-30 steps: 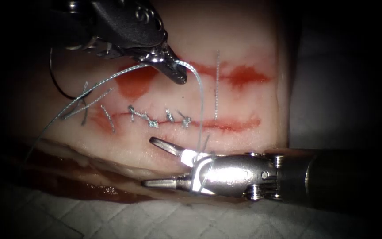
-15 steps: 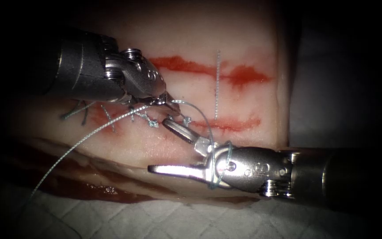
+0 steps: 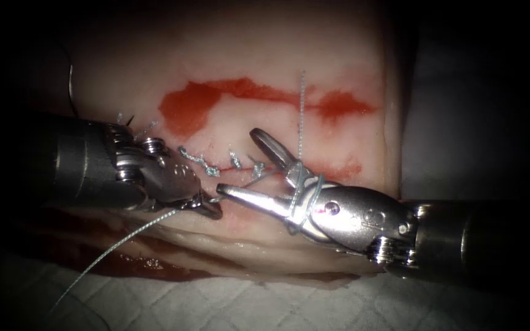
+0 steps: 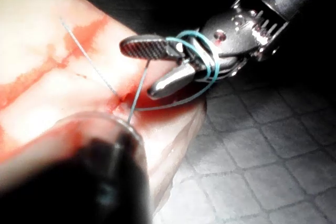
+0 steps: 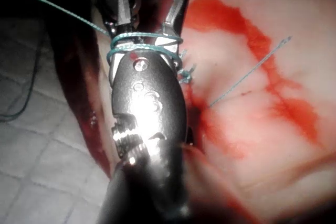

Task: Wound Closure
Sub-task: Loop the thread counterclockwise aorund the right tool twice, then grab onto the tail end of the thread using the right gripper

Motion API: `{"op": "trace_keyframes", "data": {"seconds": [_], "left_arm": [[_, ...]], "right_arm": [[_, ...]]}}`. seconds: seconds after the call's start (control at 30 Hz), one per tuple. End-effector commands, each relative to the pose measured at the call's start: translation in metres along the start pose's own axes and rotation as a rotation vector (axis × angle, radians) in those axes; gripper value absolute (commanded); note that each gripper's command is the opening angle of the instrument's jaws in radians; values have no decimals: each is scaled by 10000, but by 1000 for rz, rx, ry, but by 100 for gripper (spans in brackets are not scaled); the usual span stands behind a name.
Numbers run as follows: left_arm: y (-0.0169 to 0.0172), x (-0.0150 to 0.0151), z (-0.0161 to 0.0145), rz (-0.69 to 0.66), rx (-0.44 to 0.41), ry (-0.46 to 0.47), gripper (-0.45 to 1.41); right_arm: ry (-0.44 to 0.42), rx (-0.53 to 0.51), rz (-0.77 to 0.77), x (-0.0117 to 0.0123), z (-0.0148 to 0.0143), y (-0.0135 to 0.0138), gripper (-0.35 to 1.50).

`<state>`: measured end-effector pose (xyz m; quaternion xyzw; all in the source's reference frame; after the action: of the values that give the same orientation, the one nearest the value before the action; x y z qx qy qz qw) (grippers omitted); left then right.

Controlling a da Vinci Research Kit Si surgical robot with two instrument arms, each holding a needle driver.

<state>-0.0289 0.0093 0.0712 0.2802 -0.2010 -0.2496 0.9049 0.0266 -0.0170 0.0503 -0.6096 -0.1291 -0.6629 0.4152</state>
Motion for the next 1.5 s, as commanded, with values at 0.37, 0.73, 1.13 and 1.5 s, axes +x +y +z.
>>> {"op": "trace_keyframes", "data": {"seconds": [0.37,0.73,1.13,1.5], "left_arm": [[-10,-18,15,-60,-70,-37,-45],[-20,-30,11,-86,-108,-50,-45],[-16,-54,-1,-81,-163,-64,-45],[-15,-52,2,-82,-169,-64,-45]], "right_arm": [[262,364,177,34,7,-30,47],[380,522,236,37,16,-42,9],[376,521,268,49,35,-65,7],[398,490,286,56,42,-64,-25]]}}
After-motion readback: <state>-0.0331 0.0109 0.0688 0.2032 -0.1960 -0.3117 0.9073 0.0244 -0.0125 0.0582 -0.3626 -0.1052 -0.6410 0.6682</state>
